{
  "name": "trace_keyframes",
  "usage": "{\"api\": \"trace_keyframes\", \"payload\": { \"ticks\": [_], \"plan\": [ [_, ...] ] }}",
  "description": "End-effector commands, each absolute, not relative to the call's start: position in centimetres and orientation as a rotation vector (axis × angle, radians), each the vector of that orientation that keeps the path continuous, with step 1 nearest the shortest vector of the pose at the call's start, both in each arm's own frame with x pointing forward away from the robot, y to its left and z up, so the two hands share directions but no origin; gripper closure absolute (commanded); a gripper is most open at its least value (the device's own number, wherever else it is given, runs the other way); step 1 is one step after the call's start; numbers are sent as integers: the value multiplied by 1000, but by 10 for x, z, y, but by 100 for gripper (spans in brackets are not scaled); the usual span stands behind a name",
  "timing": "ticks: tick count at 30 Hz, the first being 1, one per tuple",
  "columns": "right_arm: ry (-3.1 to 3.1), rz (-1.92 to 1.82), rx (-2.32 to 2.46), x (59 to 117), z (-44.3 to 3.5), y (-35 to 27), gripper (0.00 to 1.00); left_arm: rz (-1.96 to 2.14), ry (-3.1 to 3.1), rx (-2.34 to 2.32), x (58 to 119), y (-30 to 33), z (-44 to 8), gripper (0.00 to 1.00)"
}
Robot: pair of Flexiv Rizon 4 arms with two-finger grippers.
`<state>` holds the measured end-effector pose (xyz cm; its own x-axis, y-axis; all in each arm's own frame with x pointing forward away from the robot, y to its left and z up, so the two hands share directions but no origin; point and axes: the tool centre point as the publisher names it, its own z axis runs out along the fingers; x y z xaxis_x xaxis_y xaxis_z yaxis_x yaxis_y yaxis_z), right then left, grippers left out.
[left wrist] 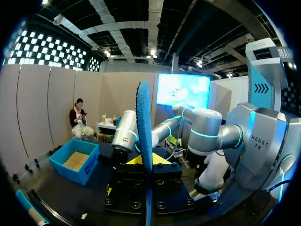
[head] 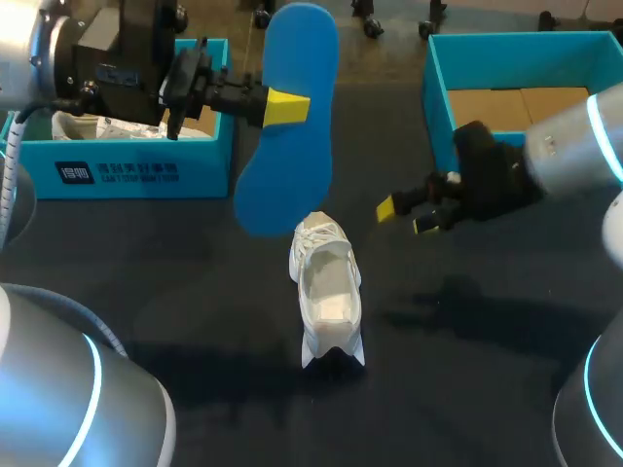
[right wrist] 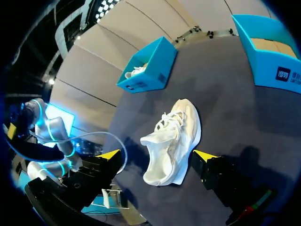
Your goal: Take the shoe out of the shoebox, open the shoe tongue, remove and reinsert the insole, then place the shoe into the shoebox
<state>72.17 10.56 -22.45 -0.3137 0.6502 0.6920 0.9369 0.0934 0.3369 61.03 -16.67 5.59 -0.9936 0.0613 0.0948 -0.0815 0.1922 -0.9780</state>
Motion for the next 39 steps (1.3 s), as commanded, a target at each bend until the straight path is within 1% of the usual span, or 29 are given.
{"api": "trace_keyframes", "payload": {
  "ticks": [1, 2, 12, 13, 20, 22, 32, 34, 36, 39],
  "plan": [
    [-1984, -1100, -1520, 718, -220, 94, 0, 2519, -2101, -937, 608, -160, 31, 100],
    [-1984, -1100, -1520, 718, -220, 94, 0, 2518, -2094, -1062, 611, -159, 23, 100],
    [-1974, -1075, -1513, 720, -221, 94, 0, 2518, -2094, -1062, 611, -159, 23, 100],
    [-1963, -1076, -1506, 722, -219, 93, 0, 2519, -2112, -1227, 610, -159, 23, 100],
    [-1896, -1076, -1448, 733, -185, 82, 0, 2628, -1872, -1799, 623, -156, 19, 100],
    [-1870, -1113, -1406, 738, -177, 83, 0, 2634, -1908, -1754, 634, -157, 17, 100],
    [-1870, -1113, -1406, 738, -177, 83, 0, 2634, -1908, -1754, 634, -157, 17, 100],
    [-1870, -1113, -1406, 738, -177, 83, 0, 2605, -1876, -2047, 638, -158, 9, 100],
    [-1844, -1118, -1400, 740, -176, 82, 0, 2602, -1794, -2235, 643, -159, 0, 100],
    [-1796, -1155, -1372, 746, -170, 78, 0, 2468, -1823, -2446, 648, -159, -13, 100]
  ]
}}
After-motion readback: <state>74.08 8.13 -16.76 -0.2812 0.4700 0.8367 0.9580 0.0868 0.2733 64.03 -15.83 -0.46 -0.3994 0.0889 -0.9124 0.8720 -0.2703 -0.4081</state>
